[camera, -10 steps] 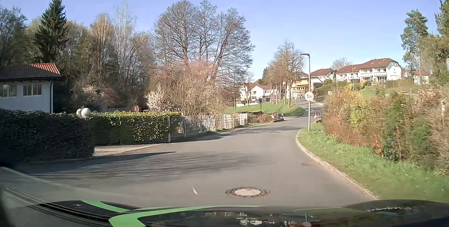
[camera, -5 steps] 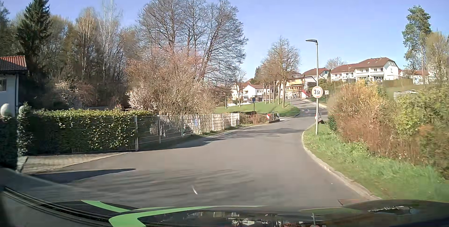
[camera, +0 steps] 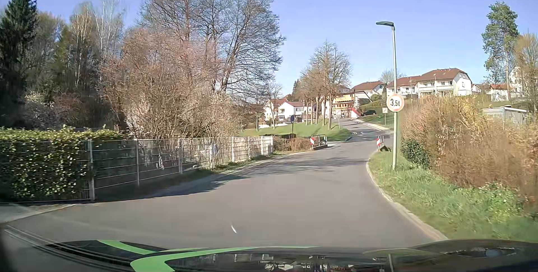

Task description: Follow the waypoints while adhering to traffic rules and regulations

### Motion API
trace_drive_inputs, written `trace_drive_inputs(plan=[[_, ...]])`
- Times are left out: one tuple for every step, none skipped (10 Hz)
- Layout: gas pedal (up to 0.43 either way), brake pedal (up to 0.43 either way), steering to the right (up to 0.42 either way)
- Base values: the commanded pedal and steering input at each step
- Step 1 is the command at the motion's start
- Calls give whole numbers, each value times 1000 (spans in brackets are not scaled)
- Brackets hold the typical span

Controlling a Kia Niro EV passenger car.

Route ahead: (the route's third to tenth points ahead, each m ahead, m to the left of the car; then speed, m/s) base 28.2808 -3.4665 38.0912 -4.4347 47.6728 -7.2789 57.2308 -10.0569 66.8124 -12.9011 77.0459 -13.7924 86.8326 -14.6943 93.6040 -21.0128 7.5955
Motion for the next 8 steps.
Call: trace_drive_inputs(plan=[[28, 0, 57], [28, 0, 61], [28, 0, 62], [28, 0, 62], [28, 0, 61], [28, 0, 62], [28, 0, 62], [28, 0, 62]])
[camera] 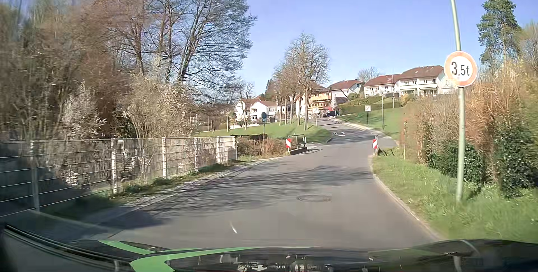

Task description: Follow the waypoints while adhering to traffic rules and regulations

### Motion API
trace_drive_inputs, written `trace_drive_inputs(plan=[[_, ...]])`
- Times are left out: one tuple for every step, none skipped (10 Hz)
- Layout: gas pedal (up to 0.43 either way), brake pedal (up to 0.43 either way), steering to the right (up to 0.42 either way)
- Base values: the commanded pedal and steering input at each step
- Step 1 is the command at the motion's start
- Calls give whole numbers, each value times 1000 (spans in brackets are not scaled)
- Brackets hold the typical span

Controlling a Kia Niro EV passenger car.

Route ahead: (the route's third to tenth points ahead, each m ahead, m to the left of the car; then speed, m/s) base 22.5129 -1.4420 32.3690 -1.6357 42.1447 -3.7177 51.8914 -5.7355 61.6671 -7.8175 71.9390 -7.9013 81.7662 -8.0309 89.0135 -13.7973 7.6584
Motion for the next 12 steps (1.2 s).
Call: trace_drive_inputs(plan=[[28, 0, 61], [28, 0, 61], [28, 0, 61], [28, 0, 61], [28, 0, 60], [28, 0, 60], [28, 0, 59], [28, 0, 59], [28, 0, 59], [39, 0, 59], [39, 0, 59], [39, 0, 58]])
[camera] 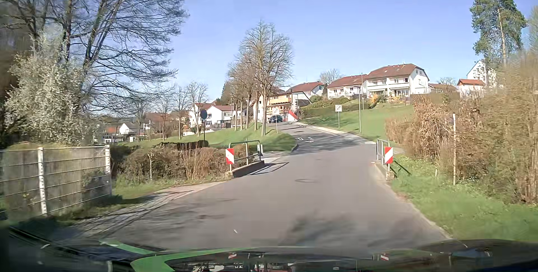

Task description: Follow the waypoints while adhering to traffic rules and regulations

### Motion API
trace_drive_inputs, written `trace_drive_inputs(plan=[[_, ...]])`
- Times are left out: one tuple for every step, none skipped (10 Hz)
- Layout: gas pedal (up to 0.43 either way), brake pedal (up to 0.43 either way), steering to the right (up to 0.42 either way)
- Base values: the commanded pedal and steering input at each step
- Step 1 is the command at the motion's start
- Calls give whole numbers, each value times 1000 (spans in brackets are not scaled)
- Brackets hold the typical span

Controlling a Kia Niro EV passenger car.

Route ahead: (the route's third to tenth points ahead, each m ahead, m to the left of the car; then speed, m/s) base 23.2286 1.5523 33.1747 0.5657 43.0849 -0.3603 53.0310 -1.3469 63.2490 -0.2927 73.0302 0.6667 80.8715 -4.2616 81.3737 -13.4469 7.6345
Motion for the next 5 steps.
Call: trace_drive_inputs(plan=[[39, 0, 57], [39, 0, 57], [28, 0, 57], [28, 0, 57], [28, 0, 57]])
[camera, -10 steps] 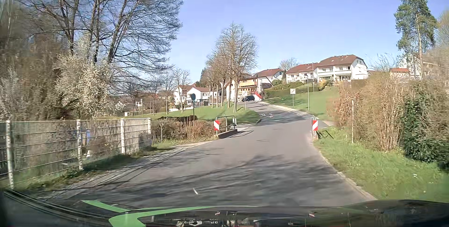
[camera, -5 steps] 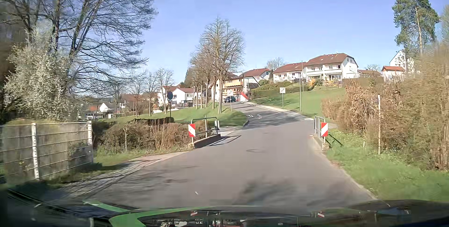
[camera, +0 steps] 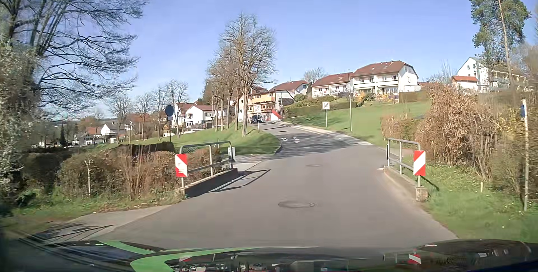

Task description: Follow the waypoints while adhering to traffic rules and regulations

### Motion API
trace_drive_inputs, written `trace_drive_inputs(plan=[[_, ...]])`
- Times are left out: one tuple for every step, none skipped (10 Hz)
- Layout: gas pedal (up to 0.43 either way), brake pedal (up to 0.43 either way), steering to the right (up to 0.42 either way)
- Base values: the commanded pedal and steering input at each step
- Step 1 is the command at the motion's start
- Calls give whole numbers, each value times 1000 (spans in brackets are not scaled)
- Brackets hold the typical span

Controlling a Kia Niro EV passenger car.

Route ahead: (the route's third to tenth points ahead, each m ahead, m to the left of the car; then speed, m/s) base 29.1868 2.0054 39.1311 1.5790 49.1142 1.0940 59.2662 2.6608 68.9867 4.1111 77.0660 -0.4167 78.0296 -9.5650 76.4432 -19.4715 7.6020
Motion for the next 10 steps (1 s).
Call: trace_drive_inputs(plan=[[0, 0, 57], [0, 0, 57], [0, 0, 58], [0, 0, 57], [0, 0, 57], [0, 30, 58], [0, 98, 59], [0, 128, 61], [0, 140, 64], [0, 152, 69]])
